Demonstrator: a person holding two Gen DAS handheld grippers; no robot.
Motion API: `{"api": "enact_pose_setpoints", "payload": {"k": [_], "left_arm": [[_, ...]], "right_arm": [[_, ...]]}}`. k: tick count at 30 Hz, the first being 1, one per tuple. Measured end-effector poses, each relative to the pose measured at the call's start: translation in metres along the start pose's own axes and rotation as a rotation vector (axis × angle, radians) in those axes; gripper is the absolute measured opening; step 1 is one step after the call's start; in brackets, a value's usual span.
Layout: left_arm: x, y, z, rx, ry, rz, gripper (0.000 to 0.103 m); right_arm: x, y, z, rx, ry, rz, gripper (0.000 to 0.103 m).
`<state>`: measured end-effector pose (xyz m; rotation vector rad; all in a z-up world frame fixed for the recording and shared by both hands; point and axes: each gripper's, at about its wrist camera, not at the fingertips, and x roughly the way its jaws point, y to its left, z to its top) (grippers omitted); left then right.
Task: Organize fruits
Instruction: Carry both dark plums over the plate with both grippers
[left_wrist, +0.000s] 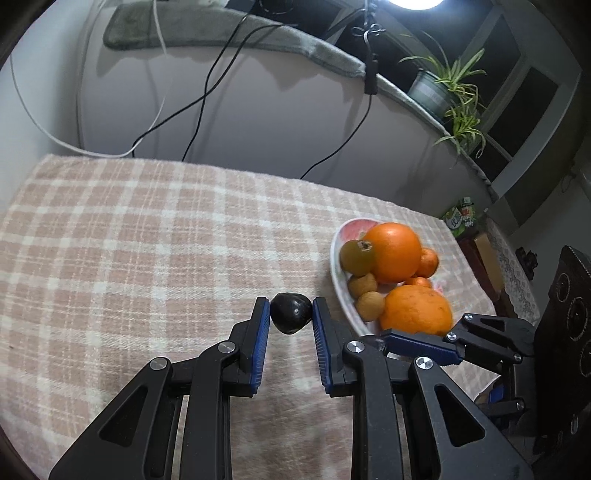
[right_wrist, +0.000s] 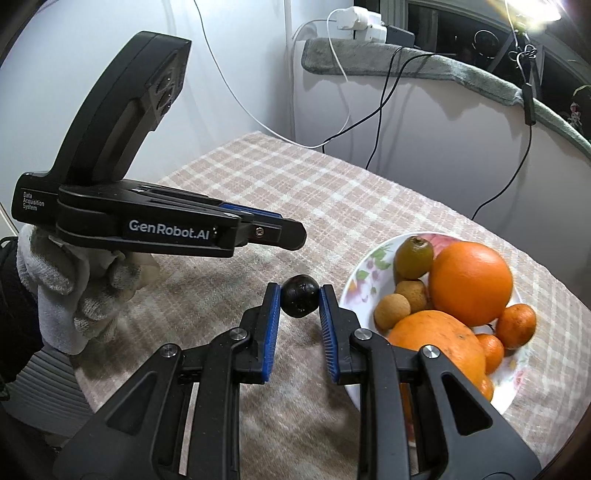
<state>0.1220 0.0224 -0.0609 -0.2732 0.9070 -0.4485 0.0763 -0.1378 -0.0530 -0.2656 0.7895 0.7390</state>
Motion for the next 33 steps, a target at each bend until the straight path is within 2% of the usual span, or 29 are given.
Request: {"api": "enact_pose_setpoints", "payload": {"k": [9,21,33], "left_arm": [[-0.005,-0.025,0.004,0.043,-0.027,-0.004,0.022],[0.002,-0.056,0.008,0.098,-0.029,0.004,0.022],[0.021,-0.082,0.014,0.131,-0.008,-0.020,0.022]], "right_arm": [[-0.022,-0.013,-0.005,0.016,-0.035,-0.019,0.022],[-0.050,-0.056,-0.012,0.098,-0.070,-0.067,0.022],[-0.068,-0.108,-0.028,0.205,-0.084,-0.102,0.022]]}}
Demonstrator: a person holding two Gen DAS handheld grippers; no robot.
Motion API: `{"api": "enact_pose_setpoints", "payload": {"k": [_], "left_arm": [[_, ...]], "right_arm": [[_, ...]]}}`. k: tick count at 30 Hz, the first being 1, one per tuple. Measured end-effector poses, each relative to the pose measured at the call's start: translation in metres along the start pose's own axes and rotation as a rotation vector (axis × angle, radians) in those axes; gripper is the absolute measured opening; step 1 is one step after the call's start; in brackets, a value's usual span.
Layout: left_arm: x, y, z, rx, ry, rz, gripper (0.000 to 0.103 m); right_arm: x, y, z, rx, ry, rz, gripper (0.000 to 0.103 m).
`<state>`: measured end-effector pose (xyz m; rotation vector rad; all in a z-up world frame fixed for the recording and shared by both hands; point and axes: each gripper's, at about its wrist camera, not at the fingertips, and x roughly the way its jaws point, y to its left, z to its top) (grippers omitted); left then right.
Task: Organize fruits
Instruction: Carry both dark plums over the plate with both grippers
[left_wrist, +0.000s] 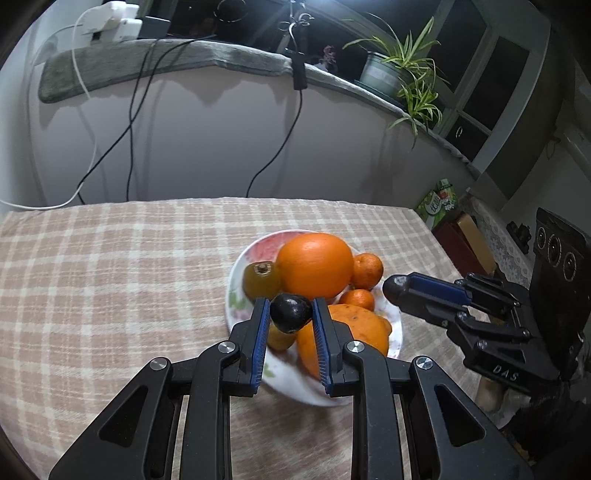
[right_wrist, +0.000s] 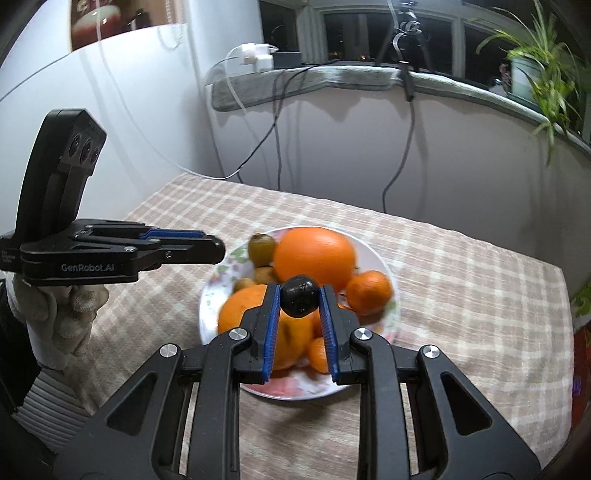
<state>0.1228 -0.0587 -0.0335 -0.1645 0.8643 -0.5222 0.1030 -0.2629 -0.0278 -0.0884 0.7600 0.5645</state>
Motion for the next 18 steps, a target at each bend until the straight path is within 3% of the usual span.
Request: {"api": "enact_pose_setpoints", "payload": {"k": [18], "left_arm": [[0.013,-0.014,0.004,0.032,0.011,0.042,0.022]], "right_arm": [[0.009,-0.031,-0.008,0.097,0.038,0.065,0.023]]}}
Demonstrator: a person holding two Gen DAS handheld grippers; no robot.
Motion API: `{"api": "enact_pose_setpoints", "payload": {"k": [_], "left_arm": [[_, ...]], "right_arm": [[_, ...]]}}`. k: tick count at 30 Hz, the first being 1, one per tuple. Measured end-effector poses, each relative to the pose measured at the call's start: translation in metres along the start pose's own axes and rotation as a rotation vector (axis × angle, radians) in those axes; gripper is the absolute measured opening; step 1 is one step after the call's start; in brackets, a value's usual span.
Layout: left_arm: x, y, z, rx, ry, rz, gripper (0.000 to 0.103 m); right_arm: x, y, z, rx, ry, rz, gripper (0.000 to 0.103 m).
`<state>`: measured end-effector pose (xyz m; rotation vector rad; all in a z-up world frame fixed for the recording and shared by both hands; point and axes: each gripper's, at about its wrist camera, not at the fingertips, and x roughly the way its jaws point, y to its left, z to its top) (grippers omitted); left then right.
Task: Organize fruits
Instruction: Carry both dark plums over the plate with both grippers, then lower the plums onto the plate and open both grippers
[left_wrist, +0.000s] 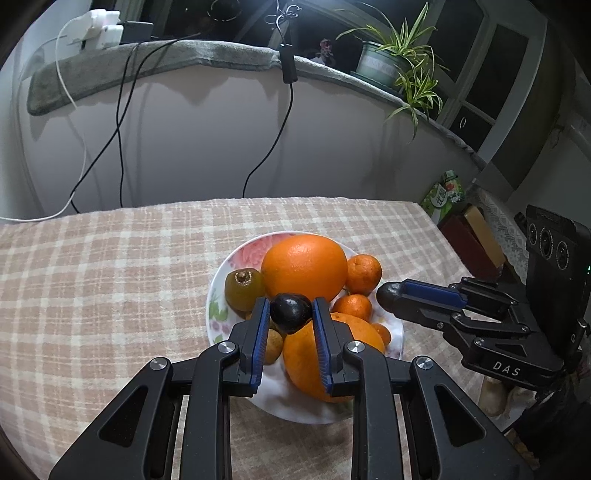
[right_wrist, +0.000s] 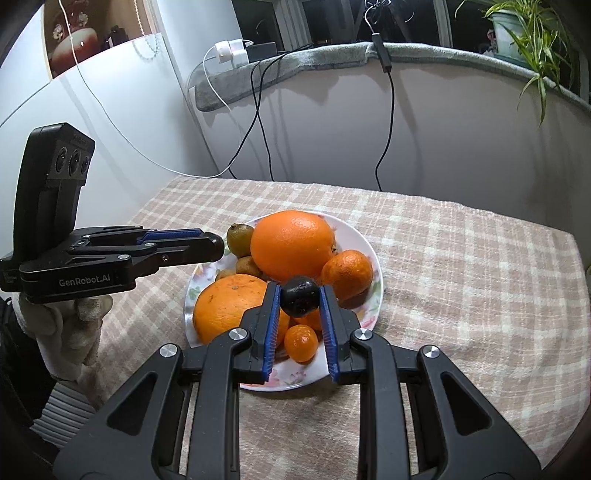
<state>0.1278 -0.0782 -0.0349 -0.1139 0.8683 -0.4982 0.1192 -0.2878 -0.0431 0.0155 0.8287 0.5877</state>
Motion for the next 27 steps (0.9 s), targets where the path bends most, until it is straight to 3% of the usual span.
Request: {"api": "enact_pose_setpoints", "payload": {"k": [10,13,17,20,23,27], "left_arm": [[0.0017,-0.0028,0.0005,0.013,-0.006,0.017,0.023],[0.0011,-0.0028,0.0005,0.012,-0.010,0.018,0.030],[0.0003,-0.0037,0.0004,0.017,-0.014,0.023,0.033],[-0.0005,-0.0039,-0.0002,0.020,-0.017,0.030,0.033],[-0.0020,-0.0048,-0.0011,0.023,-0.023,0.037,0.042],[-0.0029,-0.0049,-0.0015,0.023,-0.025,0.044,0.048]], "right_arm": [[0.0046,0.0012,0.0005,0.007,0.004,0.009,0.024],[0.0049,0.0009,0.0010,0.006,0.005,0.013,0.025],[0.0040,0.0016,0.0010,0.001,0.000,0.013,0.048],[0.0028,0.0023,0.0015,0.002,-0.006,0.014,0.051],[0.0027,0.0026,0.0023,0.001,-0.007,0.013,0.052],[0.0009,0.0049,0.0022,-0.005,-0.013,0.006,0.064]]}}
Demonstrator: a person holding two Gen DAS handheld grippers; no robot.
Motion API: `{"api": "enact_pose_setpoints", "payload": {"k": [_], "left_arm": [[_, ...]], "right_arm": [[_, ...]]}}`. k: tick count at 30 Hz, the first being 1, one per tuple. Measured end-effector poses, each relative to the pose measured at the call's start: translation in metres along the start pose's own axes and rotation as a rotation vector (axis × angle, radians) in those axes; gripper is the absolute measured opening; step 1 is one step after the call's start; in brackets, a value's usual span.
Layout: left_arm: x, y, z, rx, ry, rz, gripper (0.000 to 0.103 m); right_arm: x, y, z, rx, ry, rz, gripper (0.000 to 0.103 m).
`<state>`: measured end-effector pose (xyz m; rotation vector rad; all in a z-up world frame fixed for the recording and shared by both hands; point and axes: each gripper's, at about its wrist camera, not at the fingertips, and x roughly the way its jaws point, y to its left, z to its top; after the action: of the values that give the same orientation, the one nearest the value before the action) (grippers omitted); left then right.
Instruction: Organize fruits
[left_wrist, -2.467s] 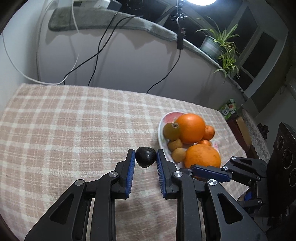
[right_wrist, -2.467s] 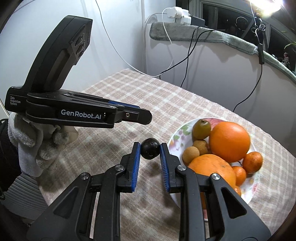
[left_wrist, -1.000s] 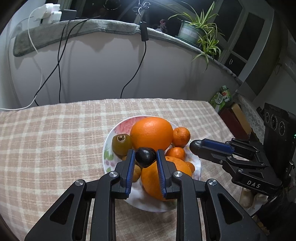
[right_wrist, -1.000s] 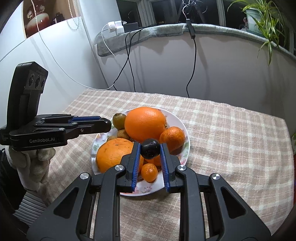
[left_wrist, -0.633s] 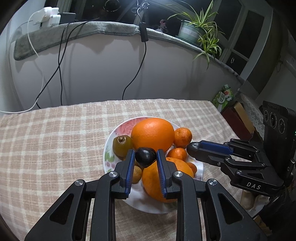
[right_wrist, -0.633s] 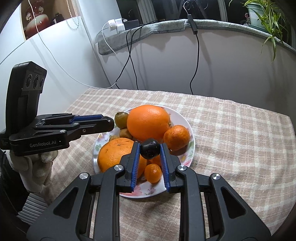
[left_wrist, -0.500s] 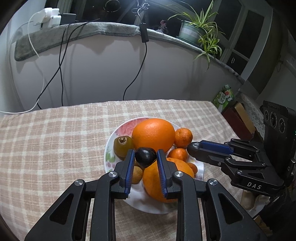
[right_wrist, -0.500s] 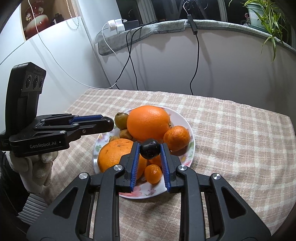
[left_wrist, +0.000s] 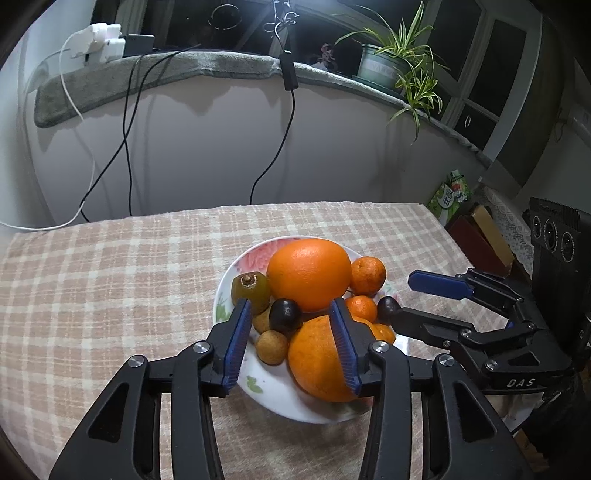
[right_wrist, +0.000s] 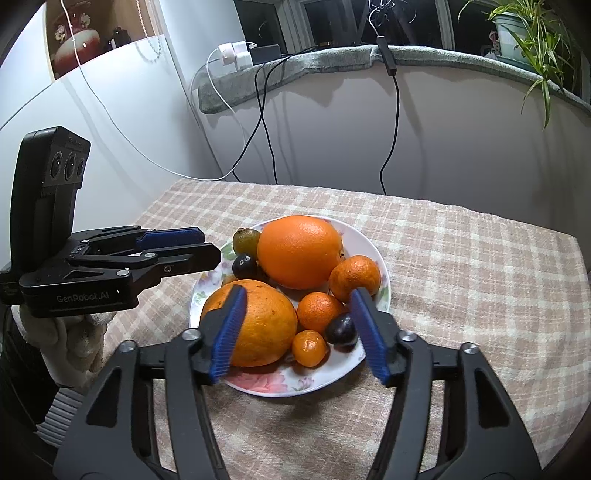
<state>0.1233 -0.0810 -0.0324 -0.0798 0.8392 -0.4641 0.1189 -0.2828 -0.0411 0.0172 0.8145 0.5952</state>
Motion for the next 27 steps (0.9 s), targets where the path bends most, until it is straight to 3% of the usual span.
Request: {"api": "enact_pose_setpoints", "payload": {"k": [6,14,27], "left_arm": [[-0.001,0.002,-0.003,-0.012,0.004,0.022,0.061],[-0.002,0.006,-0.005,-0.022,0.008,0.060,0.067],[-0.011,-0.002,-0.015,-0.034,-0.009,0.119,0.068]], "right_arm": [[-0.001,0.002,0.000,-0.007,-0.005,-0.010,0.074],[-0.005,0.000,0.000,0.012,-0.008,-0.030,0.090],[-0.010,0.001,-0.003,0.028,-0.009,-0.060,0.091]]}}
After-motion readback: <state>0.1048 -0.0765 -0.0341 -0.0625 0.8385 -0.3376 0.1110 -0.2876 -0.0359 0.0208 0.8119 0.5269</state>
